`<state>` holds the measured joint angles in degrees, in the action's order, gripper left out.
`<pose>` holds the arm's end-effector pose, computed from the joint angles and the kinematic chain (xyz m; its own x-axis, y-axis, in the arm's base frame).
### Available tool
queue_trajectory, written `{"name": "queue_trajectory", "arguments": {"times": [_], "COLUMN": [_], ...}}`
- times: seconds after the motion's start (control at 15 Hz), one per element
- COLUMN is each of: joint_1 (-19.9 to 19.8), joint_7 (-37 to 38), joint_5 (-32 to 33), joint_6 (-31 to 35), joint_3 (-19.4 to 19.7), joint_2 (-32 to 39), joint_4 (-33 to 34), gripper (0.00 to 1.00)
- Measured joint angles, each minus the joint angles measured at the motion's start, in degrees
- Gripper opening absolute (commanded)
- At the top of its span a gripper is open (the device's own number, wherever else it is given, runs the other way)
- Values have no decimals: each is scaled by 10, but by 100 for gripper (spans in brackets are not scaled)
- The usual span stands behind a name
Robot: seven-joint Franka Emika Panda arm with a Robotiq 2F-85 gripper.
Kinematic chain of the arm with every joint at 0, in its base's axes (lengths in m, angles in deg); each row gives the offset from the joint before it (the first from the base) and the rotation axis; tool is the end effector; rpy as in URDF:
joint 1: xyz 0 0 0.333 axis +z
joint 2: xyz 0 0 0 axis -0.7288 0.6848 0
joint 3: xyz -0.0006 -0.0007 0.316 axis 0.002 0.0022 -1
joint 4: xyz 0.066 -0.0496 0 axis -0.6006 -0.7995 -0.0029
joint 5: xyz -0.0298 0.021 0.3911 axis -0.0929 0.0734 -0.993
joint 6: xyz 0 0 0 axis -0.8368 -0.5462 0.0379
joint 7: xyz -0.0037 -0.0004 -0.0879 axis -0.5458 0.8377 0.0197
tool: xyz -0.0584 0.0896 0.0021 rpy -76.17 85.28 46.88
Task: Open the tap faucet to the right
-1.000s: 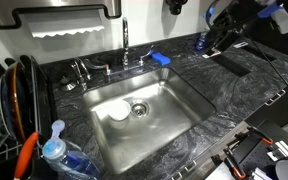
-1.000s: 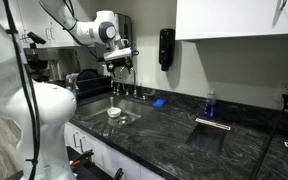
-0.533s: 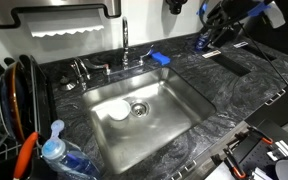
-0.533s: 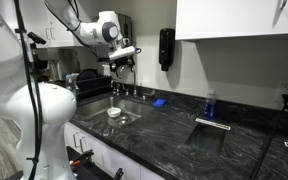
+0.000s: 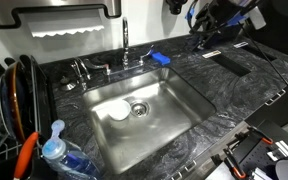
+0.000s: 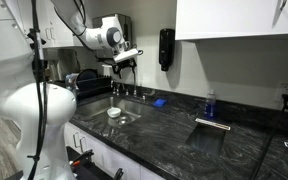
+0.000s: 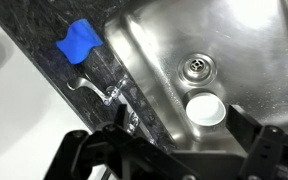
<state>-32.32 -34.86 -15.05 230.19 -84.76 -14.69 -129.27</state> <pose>0.4757 0.1336 0.4697 0.4350 0.8644 0.2522 0.8007 -0.4994 0.3308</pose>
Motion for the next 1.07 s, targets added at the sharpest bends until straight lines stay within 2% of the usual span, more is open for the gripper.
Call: {"name": "queue_trajectory", "arguments": {"times": [0.27,0.53,1.07], "joint_1": [-3,-24,-51], "joint_7": [-87,-187,-348], "joint_5": [12,29,27], "joint_6": [75,131,175], "joint_3": [0,-1,-1], "joint_2": [96,182,276], "joint_4": [53,109,183], "gripper": [100,100,100]}}
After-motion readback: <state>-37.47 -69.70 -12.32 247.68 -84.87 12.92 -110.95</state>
